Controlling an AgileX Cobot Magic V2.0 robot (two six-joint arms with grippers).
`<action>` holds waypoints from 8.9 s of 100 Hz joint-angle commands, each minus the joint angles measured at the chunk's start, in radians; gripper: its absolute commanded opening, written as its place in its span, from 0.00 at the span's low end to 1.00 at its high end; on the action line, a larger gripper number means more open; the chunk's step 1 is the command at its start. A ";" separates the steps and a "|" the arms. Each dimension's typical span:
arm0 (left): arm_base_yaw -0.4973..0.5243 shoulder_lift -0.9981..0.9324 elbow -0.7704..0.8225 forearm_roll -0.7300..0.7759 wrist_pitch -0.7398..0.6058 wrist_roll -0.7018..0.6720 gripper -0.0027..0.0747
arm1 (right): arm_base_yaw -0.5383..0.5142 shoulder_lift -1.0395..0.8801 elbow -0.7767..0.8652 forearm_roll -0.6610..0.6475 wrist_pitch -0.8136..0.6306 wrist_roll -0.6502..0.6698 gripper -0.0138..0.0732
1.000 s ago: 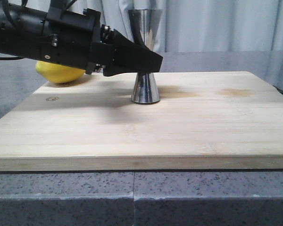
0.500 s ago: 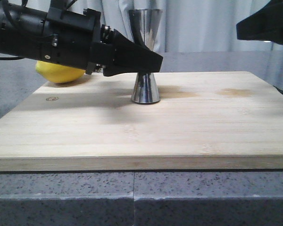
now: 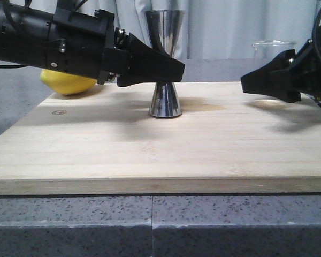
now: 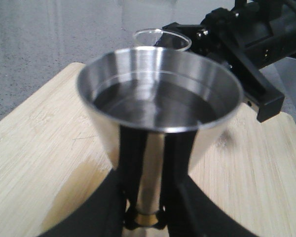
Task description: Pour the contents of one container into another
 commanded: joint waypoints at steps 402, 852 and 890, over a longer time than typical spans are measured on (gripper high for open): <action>0.140 -0.621 -0.130 1.195 -0.067 -1.326 0.69 | -0.046 -0.407 -0.404 -1.044 0.097 1.515 0.82; 0.416 -1.835 1.039 1.673 -1.028 -2.021 0.01 | -0.048 -1.226 0.239 0.585 0.731 -0.297 0.08; 0.416 -1.835 1.039 1.673 -1.028 -2.021 0.01 | -0.089 -1.486 0.542 0.758 0.600 -0.382 0.08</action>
